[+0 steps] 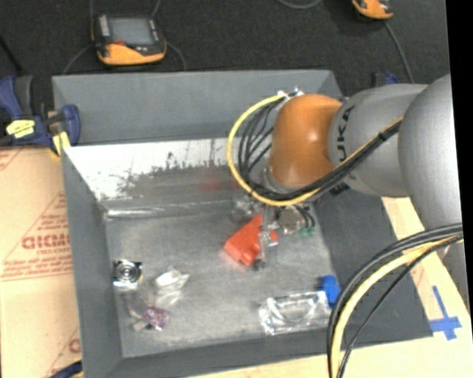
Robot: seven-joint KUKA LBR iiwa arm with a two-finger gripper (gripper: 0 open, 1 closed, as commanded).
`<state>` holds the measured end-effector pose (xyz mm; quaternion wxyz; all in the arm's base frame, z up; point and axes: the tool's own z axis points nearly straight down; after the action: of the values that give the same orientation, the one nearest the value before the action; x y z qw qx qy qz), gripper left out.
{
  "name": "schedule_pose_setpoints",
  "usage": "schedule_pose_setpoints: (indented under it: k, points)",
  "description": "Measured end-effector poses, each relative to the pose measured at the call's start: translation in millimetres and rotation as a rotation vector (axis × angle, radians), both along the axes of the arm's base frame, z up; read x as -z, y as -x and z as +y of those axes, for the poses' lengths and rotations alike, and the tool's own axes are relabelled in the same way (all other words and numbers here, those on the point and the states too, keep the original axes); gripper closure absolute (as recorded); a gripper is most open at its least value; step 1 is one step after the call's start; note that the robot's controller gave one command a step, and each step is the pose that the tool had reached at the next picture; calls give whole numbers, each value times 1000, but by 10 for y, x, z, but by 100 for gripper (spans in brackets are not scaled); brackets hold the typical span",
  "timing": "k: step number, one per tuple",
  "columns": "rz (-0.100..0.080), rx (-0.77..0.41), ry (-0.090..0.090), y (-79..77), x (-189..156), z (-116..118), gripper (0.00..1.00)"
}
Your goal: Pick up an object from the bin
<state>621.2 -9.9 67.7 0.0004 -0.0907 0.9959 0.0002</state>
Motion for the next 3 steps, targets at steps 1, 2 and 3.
schedule_pose_setpoints:
  k: [1,2,3]
  points:
    - [-8,-46,2,-58,-352,13,0]
    - [-8,-223,2,-97,-465,69,0]
    - [2,-287,2,-112,-20,170,0]
